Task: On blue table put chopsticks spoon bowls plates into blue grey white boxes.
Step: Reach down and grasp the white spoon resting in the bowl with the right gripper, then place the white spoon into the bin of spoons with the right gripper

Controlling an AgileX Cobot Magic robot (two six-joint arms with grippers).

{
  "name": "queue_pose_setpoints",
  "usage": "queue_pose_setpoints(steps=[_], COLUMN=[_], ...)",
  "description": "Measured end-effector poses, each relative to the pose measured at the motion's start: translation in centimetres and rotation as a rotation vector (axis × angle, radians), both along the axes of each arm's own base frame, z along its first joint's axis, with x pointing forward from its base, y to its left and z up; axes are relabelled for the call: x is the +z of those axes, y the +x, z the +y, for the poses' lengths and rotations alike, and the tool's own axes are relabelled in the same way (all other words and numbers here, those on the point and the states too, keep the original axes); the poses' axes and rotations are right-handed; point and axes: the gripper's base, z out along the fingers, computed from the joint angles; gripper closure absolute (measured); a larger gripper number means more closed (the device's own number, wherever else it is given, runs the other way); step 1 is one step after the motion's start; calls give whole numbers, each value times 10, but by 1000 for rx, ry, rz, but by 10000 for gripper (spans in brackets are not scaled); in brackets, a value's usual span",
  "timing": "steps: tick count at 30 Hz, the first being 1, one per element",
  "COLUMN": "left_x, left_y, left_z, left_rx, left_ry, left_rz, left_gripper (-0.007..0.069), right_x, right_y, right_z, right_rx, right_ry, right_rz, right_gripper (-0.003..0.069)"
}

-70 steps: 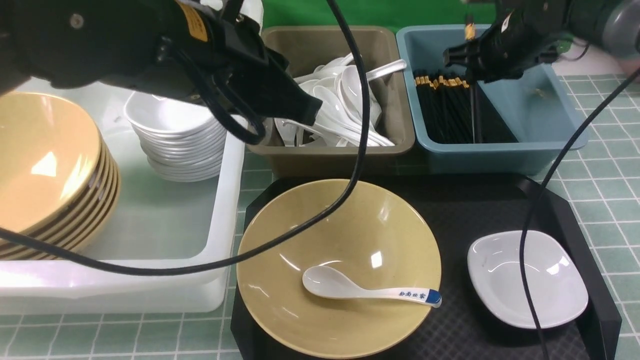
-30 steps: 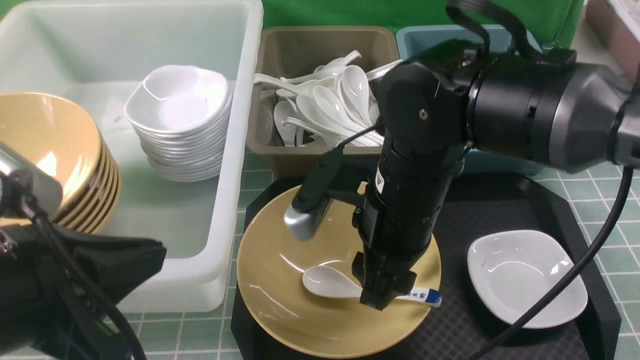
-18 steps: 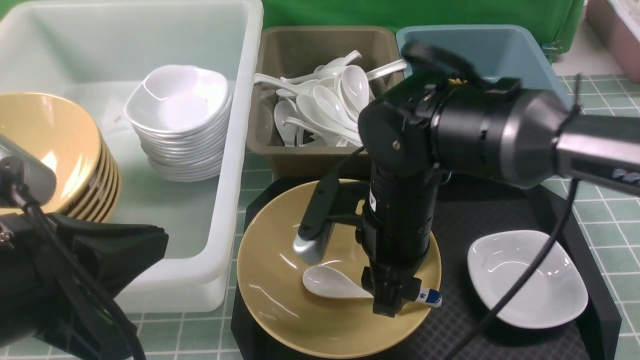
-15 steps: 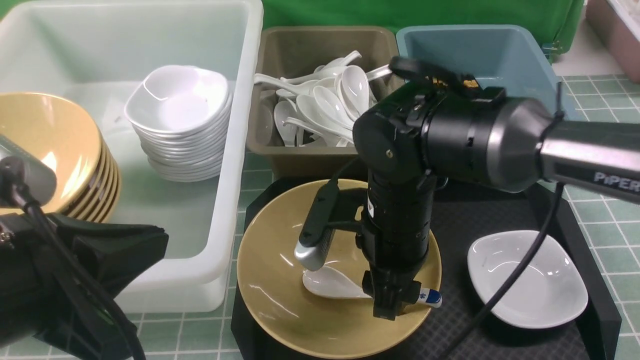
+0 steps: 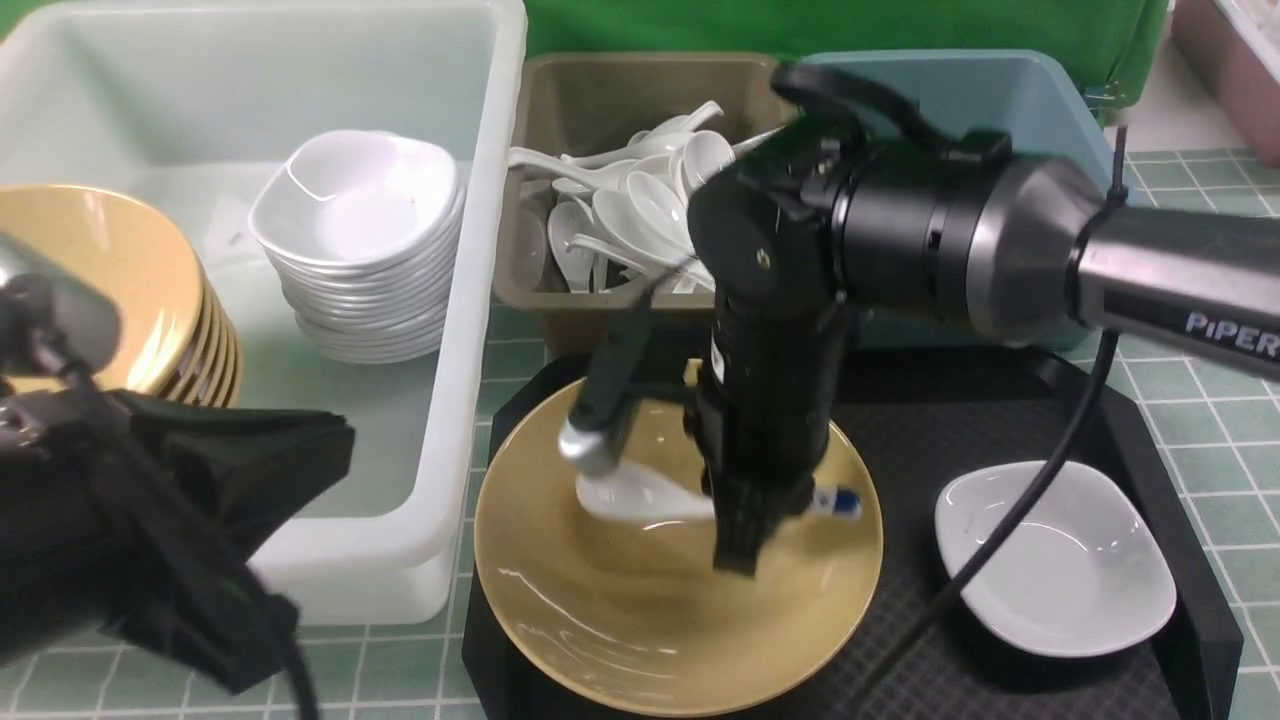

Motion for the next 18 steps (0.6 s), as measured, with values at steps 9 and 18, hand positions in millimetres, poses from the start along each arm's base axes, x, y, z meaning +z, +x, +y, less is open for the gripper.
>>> queue_pose_setpoints(steps=[9, 18], left_x=[-34, -26], left_y=[56, 76], left_z=[-35, -48], left_rx=[30, 21], left_ry=[27, 22], left_rz=[97, 52], left_gripper=[623, 623], right_x=[70, 65], right_y=[50, 118], right_z=[-6, -34], right_rx=[-197, -517], right_ry=[189, 530], right_rz=[-376, -576], right_gripper=[524, 524])
